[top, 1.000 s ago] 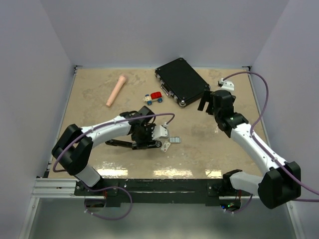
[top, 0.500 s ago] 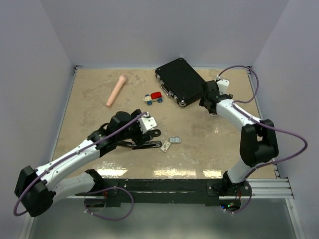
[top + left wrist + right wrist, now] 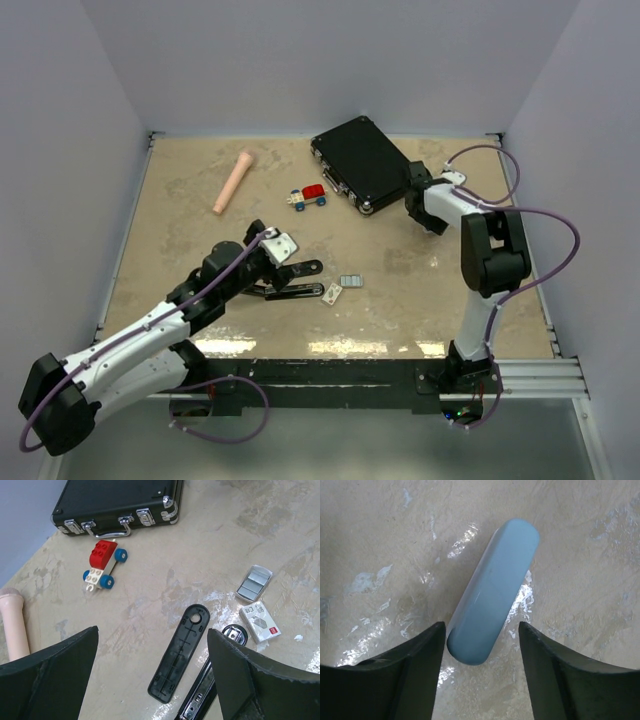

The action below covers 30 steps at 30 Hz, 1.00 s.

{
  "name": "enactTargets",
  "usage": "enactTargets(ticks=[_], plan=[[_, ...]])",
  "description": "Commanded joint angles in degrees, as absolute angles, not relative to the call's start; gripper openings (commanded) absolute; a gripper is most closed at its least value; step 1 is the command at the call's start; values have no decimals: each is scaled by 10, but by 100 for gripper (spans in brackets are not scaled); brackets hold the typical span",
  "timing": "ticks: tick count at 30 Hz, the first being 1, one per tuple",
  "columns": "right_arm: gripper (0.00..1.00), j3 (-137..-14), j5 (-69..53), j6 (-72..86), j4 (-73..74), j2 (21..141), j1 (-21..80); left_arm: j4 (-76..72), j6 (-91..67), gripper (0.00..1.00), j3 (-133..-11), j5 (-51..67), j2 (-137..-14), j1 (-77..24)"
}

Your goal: Load the staples into the stapler

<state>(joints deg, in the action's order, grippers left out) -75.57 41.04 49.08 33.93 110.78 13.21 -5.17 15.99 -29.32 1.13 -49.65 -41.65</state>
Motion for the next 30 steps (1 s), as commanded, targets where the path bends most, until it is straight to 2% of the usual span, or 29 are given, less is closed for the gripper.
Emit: enactTargets(ticks=[1, 7, 12, 16, 24, 30], plan=[[58, -760, 439, 535, 352, 1093, 126, -81, 154, 94, -314, 8, -504, -417], [38, -739, 461, 507, 350, 1078, 125, -80, 157, 94, -314, 4, -512, -417], [11, -697, 454, 418, 295, 1033, 162, -87, 157, 94, -312, 10, -520, -417], [9, -657, 423, 279, 237, 993, 243, -93, 162, 94, -310, 16, -524, -417], [11, -577, 151, 65, 76, 923, 344, -106, 171, 95, -297, 15, -516, -417], [14, -572, 46, -46, 39, 925, 383, -113, 176, 95, -284, 19, -506, -417]])
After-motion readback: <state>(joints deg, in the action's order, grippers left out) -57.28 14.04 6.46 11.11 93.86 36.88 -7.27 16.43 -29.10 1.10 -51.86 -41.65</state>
